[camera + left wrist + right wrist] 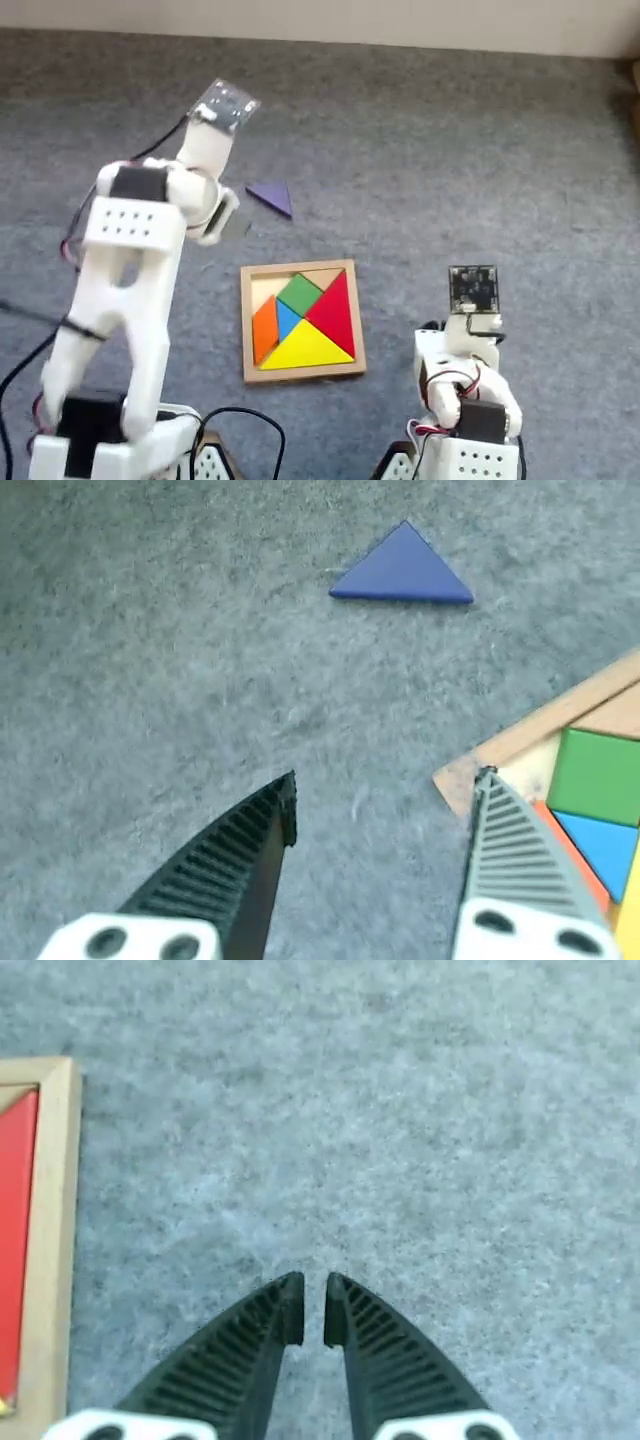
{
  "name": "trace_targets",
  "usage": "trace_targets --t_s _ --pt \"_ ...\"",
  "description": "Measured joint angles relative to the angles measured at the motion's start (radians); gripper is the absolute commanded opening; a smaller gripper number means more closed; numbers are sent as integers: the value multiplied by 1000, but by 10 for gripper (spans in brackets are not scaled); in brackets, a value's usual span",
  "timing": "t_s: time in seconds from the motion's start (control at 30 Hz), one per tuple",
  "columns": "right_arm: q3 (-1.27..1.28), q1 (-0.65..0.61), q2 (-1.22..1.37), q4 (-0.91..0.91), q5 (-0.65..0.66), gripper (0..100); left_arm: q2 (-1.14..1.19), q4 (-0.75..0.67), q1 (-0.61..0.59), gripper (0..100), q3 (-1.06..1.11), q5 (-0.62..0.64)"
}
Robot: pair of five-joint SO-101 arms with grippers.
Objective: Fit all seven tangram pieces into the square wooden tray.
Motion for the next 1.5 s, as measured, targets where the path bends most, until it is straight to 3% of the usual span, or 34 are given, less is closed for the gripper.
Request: trace_targets --t_s 0.77,1.17,1.5 --pt "0 3 -5 0 0 52 887 -68 103 277 -740 28" --pt "0 3 -5 0 0 52 1278 -63 97 210 -1154 29" --pt "0 3 -5 0 0 52 1318 290 12 143 -1327 -9"
